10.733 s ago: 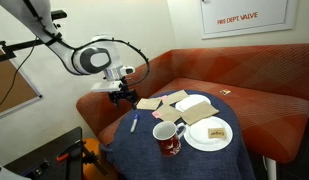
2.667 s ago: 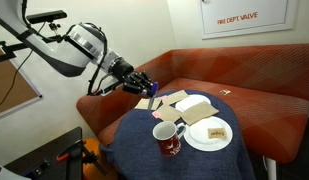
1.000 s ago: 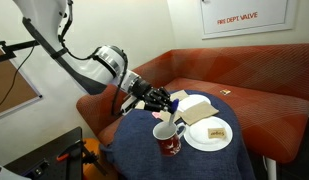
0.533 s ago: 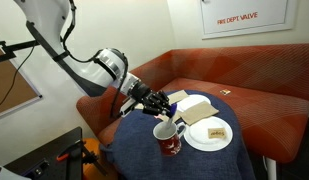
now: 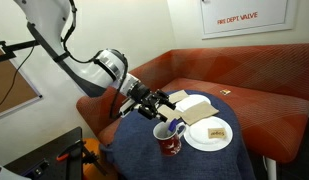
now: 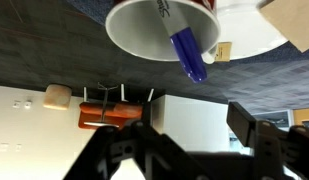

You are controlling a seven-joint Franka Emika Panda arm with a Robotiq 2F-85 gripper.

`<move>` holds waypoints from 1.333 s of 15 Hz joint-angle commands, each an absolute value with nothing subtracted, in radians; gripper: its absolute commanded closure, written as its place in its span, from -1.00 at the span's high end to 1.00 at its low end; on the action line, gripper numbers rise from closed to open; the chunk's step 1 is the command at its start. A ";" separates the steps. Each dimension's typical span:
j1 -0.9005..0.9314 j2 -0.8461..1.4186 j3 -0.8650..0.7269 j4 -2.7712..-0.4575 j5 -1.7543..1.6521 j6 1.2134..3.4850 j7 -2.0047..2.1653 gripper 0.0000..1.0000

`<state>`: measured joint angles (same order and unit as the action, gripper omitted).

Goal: Put the marker in the mug

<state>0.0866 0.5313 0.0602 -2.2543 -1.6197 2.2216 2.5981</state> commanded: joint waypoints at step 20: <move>0.100 0.148 0.133 -2.433 -1.537 2.139 2.466 1.00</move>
